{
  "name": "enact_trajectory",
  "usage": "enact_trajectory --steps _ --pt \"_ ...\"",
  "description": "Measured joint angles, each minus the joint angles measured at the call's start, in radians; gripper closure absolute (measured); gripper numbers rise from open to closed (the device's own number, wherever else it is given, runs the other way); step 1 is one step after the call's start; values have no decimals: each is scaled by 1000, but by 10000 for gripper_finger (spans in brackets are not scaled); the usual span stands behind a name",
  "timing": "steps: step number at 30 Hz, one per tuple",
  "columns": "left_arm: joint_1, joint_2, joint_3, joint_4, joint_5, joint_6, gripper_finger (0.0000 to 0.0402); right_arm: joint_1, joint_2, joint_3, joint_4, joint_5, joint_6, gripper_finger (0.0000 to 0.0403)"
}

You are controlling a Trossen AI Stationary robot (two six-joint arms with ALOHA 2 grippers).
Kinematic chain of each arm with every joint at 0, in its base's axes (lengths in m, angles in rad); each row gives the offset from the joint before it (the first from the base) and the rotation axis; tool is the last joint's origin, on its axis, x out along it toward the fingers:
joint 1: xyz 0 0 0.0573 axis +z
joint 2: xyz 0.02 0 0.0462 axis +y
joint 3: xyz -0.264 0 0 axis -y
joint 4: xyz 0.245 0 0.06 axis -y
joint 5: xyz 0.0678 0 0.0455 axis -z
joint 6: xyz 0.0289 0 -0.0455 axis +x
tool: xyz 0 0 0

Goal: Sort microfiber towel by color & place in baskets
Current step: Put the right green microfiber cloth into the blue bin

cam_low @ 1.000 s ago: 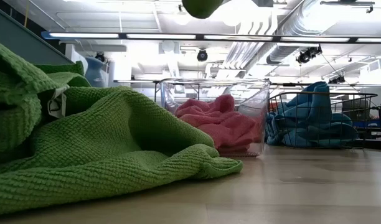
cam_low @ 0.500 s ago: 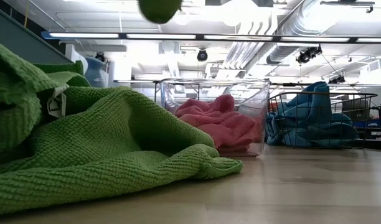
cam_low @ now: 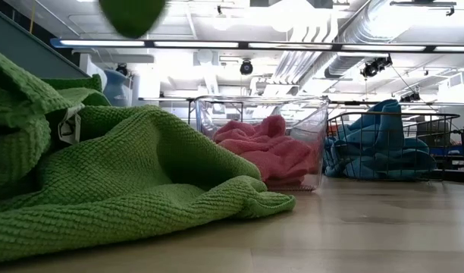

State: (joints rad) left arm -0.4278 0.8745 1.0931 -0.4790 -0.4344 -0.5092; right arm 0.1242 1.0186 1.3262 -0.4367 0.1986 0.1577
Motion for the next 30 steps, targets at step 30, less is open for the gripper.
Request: enact_trajectory --steps 30 --pt "-429 438 11 -498 331 -512 401 0 30 0 -73 42 58 169"
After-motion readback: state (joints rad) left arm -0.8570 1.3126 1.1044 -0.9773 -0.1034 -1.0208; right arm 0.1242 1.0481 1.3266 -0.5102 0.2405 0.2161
